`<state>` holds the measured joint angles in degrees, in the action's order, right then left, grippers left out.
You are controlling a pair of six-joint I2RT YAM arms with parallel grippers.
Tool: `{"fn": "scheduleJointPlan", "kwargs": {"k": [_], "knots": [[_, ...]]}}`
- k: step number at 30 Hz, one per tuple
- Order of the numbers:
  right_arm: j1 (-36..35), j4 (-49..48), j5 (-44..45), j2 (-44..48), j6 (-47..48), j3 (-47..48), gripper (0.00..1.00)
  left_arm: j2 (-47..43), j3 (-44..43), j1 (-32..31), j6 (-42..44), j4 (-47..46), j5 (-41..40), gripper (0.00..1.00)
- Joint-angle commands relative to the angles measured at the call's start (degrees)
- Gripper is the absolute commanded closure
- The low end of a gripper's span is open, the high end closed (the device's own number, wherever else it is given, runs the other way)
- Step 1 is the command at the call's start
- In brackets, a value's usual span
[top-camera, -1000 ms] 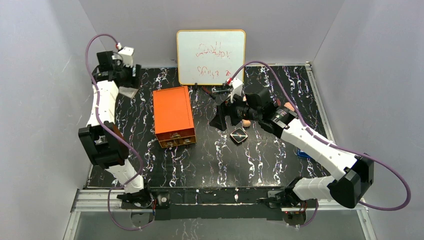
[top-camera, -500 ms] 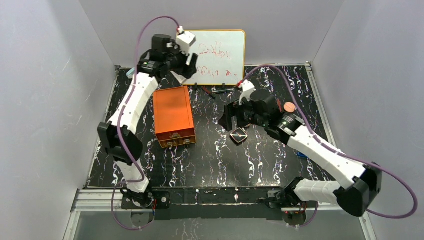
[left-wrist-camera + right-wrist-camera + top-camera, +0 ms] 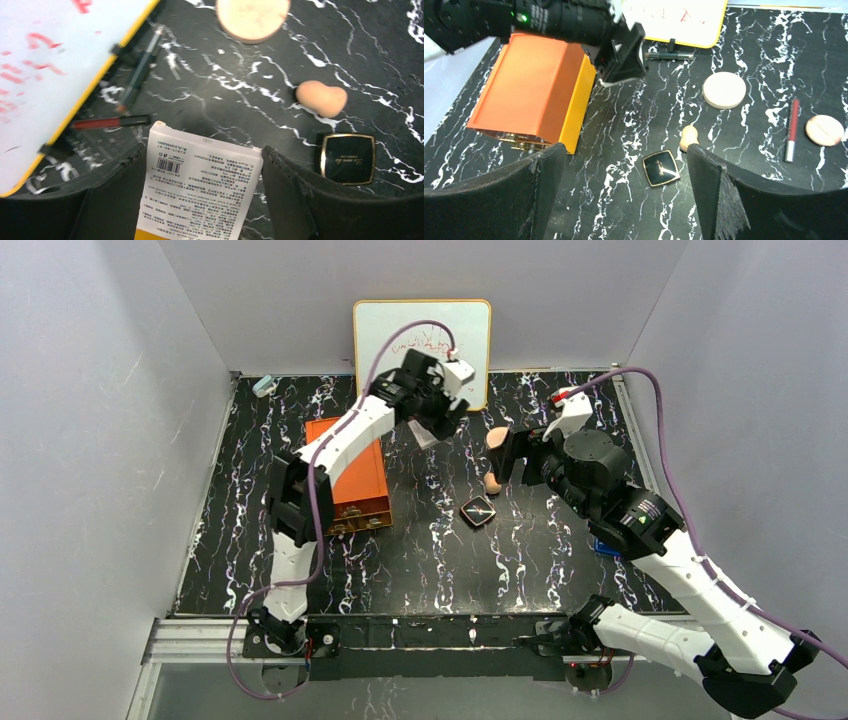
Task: Organize the makeup
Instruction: Move the makeup to the center of the board.
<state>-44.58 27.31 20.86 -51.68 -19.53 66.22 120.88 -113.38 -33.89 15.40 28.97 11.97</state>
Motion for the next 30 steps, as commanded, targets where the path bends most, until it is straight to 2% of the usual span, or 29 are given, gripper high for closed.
{"fn": "scheduleJointPlan", "kwargs": {"k": [1,13,24,25,29,30], "knots": [[0.3,2.4,2.6,-0.1,-0.4,1.4,0.02,0.9,-3.2,-3.3,0.0,-0.2,-1.8,1.00],[0.3,2.5,2.2,0.3,-1.1,1.1,0.02,6.4,2.6,-6.1,-1.0,-3.5,-6.9,1.00],[0.3,2.1,0.6,-0.9,-1.4,0.2,0.02,10.0,6.0,-6.1,-3.1,-7.4,-5.6,1.00],[0.3,2.0,0.5,-1.1,-1.5,0.2,0.02,10.1,5.9,-6.2,-3.1,-7.4,-5.7,0.96],[0.3,1.8,-0.1,-1.7,-1.5,-0.1,0.02,9.7,5.4,-6.2,-2.7,-7.4,-6.1,0.59],[0.2,1.7,-0.4,-1.9,-1.6,-0.2,0.02,9.5,5.3,-6.2,-2.6,-7.4,-6.2,0.52]]}}
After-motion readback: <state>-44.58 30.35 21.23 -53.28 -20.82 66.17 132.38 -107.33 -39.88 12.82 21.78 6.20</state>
